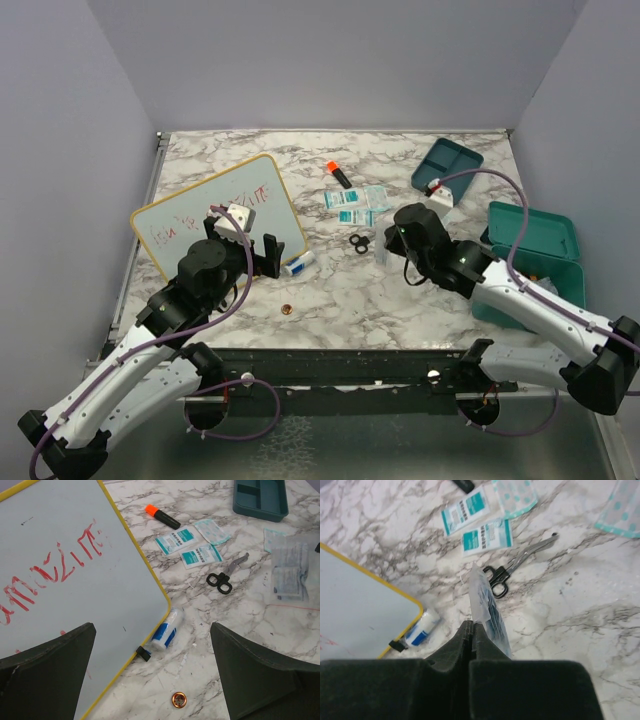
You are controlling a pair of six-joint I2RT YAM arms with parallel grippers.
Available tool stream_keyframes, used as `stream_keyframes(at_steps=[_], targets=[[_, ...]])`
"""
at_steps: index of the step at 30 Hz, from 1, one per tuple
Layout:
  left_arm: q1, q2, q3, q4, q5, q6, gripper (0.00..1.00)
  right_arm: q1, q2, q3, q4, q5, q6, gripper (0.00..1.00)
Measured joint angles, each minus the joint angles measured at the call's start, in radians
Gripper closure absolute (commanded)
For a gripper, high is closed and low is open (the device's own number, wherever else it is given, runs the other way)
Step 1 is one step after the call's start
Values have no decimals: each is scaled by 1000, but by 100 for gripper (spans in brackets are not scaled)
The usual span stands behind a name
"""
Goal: Organize the medicine kit
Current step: Place the medical item at the medicine box.
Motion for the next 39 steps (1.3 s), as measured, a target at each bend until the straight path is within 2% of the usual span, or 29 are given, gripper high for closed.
stream_keyframes(at_steps=[9,15,21,29,39], targets=[[0,-6,0,0,0,0,1,-8,-33,178,-266,250,32,100],[0,-10,0,0,1,0,1,-42,-43,294,-475,363,89,100],[0,-16,0,0,1,0,1,-107,-66,354,-615,437,110,99],[0,-39,0,0,2,0,1,-224,-90,371,-688,479,84,99],[0,-44,0,0,2,0,1,-378,-101,338,-687,482,27,99]])
